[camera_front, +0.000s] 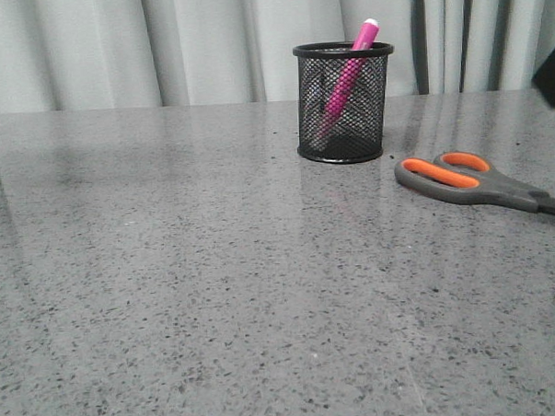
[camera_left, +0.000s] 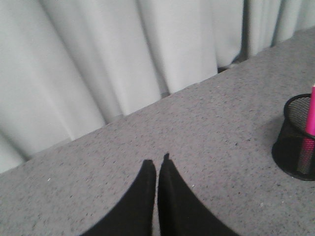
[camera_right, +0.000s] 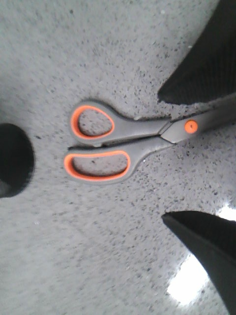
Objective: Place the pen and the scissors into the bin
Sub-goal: 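Lower the right gripper onto the scissors handles and close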
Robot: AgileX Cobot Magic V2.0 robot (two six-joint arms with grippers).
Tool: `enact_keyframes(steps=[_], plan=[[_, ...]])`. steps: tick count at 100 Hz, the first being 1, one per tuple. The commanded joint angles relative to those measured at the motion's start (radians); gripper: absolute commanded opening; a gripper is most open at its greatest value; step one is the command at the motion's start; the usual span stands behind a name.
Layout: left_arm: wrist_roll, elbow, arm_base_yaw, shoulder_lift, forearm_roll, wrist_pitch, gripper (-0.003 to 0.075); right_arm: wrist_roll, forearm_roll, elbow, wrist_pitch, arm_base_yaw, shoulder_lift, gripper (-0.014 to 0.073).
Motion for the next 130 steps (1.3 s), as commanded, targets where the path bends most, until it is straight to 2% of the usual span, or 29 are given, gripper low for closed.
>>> enact_keyframes(steps=[1,19,38,61,120,127,130], plan=[[-0.011,0.079,0.037,-0.116,-0.065,-0.108,-0.0019,-0.019,-0.042,-0.072,-0.003,0.020,0.060,0.0421],[-0.009,0.238,0.080,-0.256,-0.075,-0.138,-0.0020,-0.019,-0.085,-0.142,0.049,0.033,0.192,0.0421],[-0.009,0.318,0.082,-0.330,-0.085,-0.146,-0.0019,-0.019,-0.125,-0.190,0.091,0.033,0.283,0.0421],[-0.009,0.329,0.082,-0.340,-0.094,-0.148,-0.0019,-0.019,-0.166,-0.221,0.082,0.033,0.330,0.0421],[-0.009,0.329,0.082,-0.340,-0.109,-0.151,-0.0019,-0.019,-0.140,-0.221,0.081,0.033,0.393,0.0420],[-0.009,0.329,0.082,-0.340,-0.109,-0.151,-0.0019,-0.019,-0.140,-0.221,0.083,0.033,0.400,0.0383],[-0.009,0.329,0.082,-0.340,-0.109,-0.151,-0.0019,-0.019,-0.140,-0.221,0.087,0.033,0.400,0.0342]])
